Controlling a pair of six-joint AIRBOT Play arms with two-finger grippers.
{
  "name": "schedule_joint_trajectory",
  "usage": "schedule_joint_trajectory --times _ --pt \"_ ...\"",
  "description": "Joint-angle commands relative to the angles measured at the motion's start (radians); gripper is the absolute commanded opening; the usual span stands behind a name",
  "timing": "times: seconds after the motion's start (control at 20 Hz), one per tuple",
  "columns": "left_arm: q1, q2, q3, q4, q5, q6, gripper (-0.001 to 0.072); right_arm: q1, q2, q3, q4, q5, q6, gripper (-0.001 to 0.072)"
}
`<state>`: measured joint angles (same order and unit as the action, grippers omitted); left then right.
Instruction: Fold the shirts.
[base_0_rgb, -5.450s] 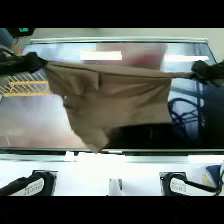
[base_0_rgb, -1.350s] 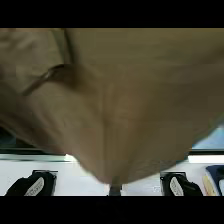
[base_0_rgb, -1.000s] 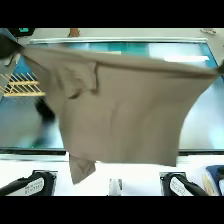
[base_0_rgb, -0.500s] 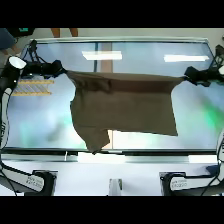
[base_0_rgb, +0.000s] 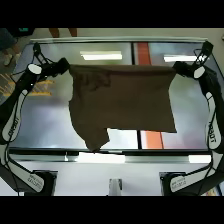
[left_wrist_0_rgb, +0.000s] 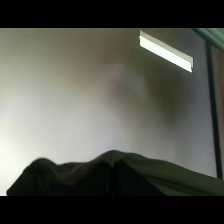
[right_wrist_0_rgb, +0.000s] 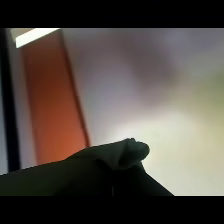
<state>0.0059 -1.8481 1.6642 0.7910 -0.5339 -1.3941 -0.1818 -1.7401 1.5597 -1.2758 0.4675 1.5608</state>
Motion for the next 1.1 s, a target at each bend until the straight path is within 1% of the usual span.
schedule_joint_trajectory --times 0.0,0.05,0.1,0.2,0.25,0.3,0.4,0.5,0.65,0.8,0.85,0.9,0.95,1.0,1.05 --pt "-0.005 -0.03 0.0 -0.005 -0.167 0.072 0.0036 0.008 -0.03 0.0 0.01 0.137 0.036 0.0025" --pt "0.003 -0.019 0.0 0.002 -0.253 0.122 0.0036 0.003 -0.024 0.0 -0.007 0.201 0.016 0.0025" --pt "0.012 -0.006 0.0 0.035 -0.328 0.129 0.0036 -0.005 -0.017 0.0 -0.04 0.258 0.0 0.0025" --pt "0.031 0.021 0.0 0.15 -0.476 0.111 0.0036 -0.036 -0.001 0.0 -0.076 0.376 -0.001 0.0025" --pt "0.037 0.024 0.0 0.202 -0.533 0.081 0.0036 -0.051 0.0 0.0 -0.076 0.433 0.0 0.0025" --pt "0.04 0.019 0.0 0.236 -0.591 0.053 0.0036 -0.061 -0.006 -0.003 -0.078 0.494 -0.002 0.0025" --pt "0.036 -0.006 -0.006 0.241 -0.672 0.047 0.0036 -0.064 -0.028 -0.006 -0.087 0.583 -0.013 0.0025" --pt "0.023 -0.036 -0.015 0.242 -0.704 0.046 0.0036 -0.064 -0.055 -0.006 -0.08 0.637 -0.011 0.0025" --pt "0.015 -0.057 -0.014 0.242 -0.702 0.016 0.0036 -0.064 -0.076 -0.006 -0.08 0.692 0.005 0.0025" --pt "0.019 -0.058 -0.014 0.24 -0.703 -0.004 0.0037 -0.064 -0.08 -0.006 -0.08 0.71 0.008 0.0026" --pt "0.019 -0.057 -0.014 0.237 -0.716 -0.015 0.0072 -0.064 -0.08 -0.005 -0.079 0.709 0.013 0.0039" --pt "0.02 -0.056 -0.013 0.236 -0.743 -0.016 0.0234 -0.064 -0.079 -0.005 -0.079 0.711 0.024 0.0204" --pt "0.025 -0.052 -0.013 0.237 -0.779 -0.036 0.0433 -0.064 -0.073 -0.005 -0.075 0.726 0.026 0.0411" --pt "0.034 -0.045 -0.011 0.238 -0.829 -0.051 0.0551 -0.064 -0.06 -0.005 -0.079 0.75 0.016 0.0462" --pt "0.045 -0.031 -0.011 0.24 -0.883 -0.05 0.0549 -0.069 -0.041 -0.004 -0.096 0.779 0.0 0.0463"
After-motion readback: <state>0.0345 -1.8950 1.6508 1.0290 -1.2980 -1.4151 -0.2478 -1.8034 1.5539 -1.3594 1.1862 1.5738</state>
